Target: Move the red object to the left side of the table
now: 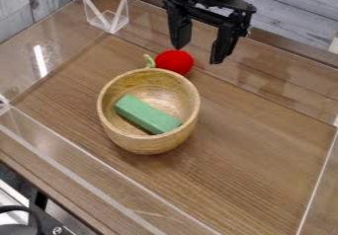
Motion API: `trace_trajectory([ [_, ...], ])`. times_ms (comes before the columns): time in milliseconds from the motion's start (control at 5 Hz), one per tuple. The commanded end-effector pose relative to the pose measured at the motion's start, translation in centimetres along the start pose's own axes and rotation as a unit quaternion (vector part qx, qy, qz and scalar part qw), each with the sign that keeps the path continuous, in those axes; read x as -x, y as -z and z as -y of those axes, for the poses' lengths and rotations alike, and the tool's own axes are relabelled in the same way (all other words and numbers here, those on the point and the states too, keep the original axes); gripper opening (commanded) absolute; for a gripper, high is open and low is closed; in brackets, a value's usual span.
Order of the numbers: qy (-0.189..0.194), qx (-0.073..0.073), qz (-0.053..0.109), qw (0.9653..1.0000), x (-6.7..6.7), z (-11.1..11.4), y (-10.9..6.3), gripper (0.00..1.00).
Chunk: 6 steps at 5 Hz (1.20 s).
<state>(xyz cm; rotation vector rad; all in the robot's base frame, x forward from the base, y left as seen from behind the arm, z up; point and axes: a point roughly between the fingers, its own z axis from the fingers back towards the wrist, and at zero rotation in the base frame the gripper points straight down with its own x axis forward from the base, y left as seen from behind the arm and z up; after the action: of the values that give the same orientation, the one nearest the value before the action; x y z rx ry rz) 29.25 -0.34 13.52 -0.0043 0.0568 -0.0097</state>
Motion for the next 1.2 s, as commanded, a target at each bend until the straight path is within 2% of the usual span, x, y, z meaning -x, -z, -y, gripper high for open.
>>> trace_trajectory([
  [0, 0.018, 0.002, -0.006, 0.9998, -0.3, 0.7, -0.2, 1.00],
  [200, 0.029, 0.006, -0.007, 0.9995, -0.3, 2.0, 1.1, 1.00],
  [600, 0.061, 0.015, 0.002, 0.9981, -0.6, 2.4, 2.6, 1.00],
  [1000, 0.006, 0.024, 0.009, 0.9996, -1.9, 1.1, 2.3, 1.00],
])
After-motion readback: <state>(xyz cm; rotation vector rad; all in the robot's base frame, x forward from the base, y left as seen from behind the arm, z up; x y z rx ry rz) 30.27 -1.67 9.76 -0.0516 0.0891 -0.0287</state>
